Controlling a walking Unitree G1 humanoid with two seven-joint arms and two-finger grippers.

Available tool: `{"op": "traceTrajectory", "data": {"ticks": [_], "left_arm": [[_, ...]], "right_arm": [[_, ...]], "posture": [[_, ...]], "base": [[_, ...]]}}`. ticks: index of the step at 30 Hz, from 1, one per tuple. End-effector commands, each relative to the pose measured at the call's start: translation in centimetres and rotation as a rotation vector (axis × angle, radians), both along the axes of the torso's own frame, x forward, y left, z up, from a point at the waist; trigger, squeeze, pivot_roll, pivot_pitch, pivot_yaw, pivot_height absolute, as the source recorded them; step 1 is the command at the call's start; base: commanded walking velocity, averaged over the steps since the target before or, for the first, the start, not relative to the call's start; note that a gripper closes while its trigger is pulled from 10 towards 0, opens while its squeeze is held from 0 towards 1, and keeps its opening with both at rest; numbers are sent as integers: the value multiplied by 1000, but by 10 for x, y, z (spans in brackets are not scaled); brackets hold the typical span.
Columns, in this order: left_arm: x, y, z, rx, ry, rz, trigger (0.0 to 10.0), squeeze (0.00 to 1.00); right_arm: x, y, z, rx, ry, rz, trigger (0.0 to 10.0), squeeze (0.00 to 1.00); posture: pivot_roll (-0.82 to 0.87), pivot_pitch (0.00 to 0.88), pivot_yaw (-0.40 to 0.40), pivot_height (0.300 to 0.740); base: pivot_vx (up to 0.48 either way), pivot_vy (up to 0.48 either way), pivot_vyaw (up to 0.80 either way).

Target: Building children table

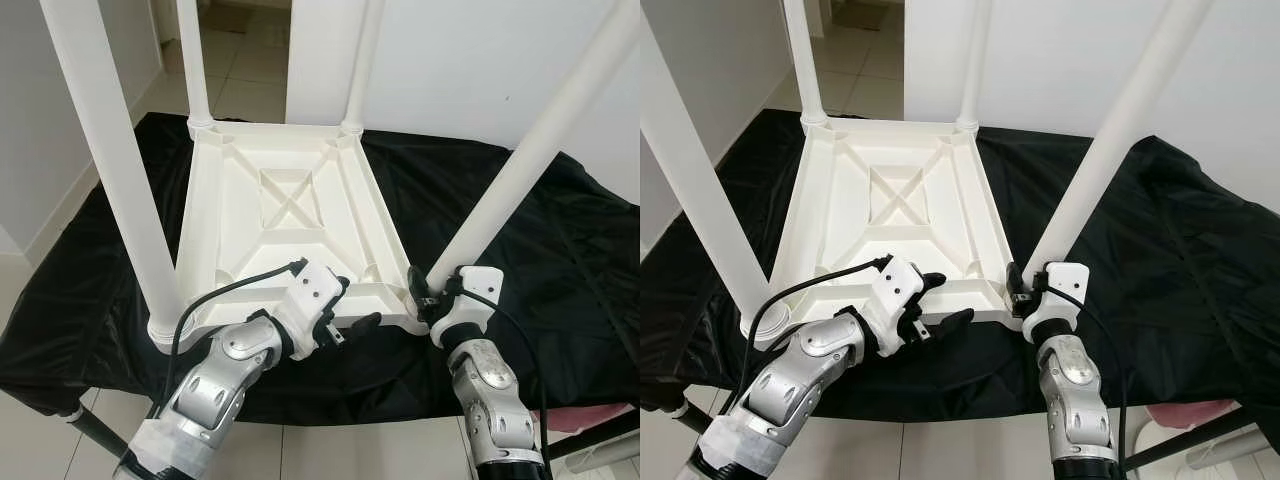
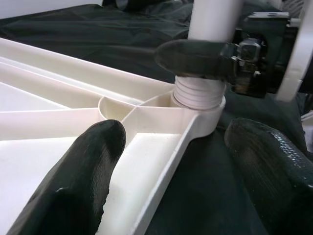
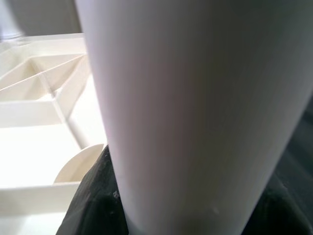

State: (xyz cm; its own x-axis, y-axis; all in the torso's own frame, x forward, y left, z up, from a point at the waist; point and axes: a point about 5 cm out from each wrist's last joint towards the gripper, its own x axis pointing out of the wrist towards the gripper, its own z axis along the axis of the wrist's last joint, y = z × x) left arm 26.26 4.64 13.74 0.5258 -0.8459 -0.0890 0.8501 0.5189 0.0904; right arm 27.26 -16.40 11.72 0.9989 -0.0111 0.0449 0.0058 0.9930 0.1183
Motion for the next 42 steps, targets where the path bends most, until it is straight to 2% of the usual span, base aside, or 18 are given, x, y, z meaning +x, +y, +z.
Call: {"op": "traceTrajectory", "data": {"ticks": [1, 2, 5, 12, 13, 22, 24, 26, 28, 29, 30, 34, 41, 42], "left_arm": [[0, -2, 4, -11, -11, -34, 10000, 0], [0, -2, 4, -11, -11, -34, 10000, 0], [0, -3, 4, -12, -15, -32, 10000, 0], [0, -2, 6, -15, -17, -35, 10000, 0], [-1, -1, 6, -15, -19, -36, 10000, 0], [-1, -1, 5, -12, -25, -33, 10000, 0], [-1, -1, 5, -12, -26, -32, 10000, 0], [-1, -1, 5, -12, -27, -32, 10000, 0], [-1, -1, 5, -12, -27, -32, 10000, 0], [-1, -1, 5, -11, -29, -32, 10000, 0], [-1, -1, 5, -10, -31, -30, 10000, 0], [0, 0, 6, -8, -34, -26, 10000, 0], [1, -2, 7, -3, -45, -27, 10000, 0], [1, -3, 7, -5, -48, -29, 10000, 0]], "right_arm": [[-5, 11, -14, 63, 78, -84, 10000, 0], [-5, 11, -14, 63, 78, -84, 10000, 0], [-7, 27, -11, 109, 82, -94, 10000, 0], [-8, 26, -6, 61, 47, -59, 10000, 0], [-8, 22, -4, 40, 30, -50, 10000, 1000], [-10, -13, -1, -46, -48, 65, 10000, 1000], [-10, -15, -1, -49, -48, 73, 10000, 1000], [-6, -26, 1, -77, -63, 156, 10000, 1000], [-6, -26, 1, -77, -63, 156, 10000, 1000], [-4, -31, 2, -92, -67, 210, 10000, 451], [0, -34, 3, -105, -70, 274, 10000, 0], [7, -32, 2, -138, -58, 435, 10000, 0], [17, -23, -2, -180, -41, 560, 10000, 0], [20, -21, -3, -185, -37, 580, 7333, 0]], "posture": [[-53, 0, -74, 740], [-53, 0, -74, 740], [-50, 0, -71, 740], [-46, 0, -57, 740], [-45, 0, -55, 740], [-44, 0, -56, 740], [-44, 0, -56, 740], [-44, 0, -54, 740], [-44, 0, -54, 740], [-40, 0, -54, 740], [-36, 0, -56, 740], [-26, 0, -57, 740], [-20, 0, -59, 740], [-19, 0, -62, 740]], "base": [[0, 0, 0], [0, 0, 0], [0, 0, 0], [0, 0, 0], [0, 0, 0], [0, 0, 0], [0, 0, 0], [0, 0, 0], [0, 0, 0], [0, 0, 0], [0, 0, 0], [0, 0, 0], [0, 0, 0], [0, 0, 0]]}}
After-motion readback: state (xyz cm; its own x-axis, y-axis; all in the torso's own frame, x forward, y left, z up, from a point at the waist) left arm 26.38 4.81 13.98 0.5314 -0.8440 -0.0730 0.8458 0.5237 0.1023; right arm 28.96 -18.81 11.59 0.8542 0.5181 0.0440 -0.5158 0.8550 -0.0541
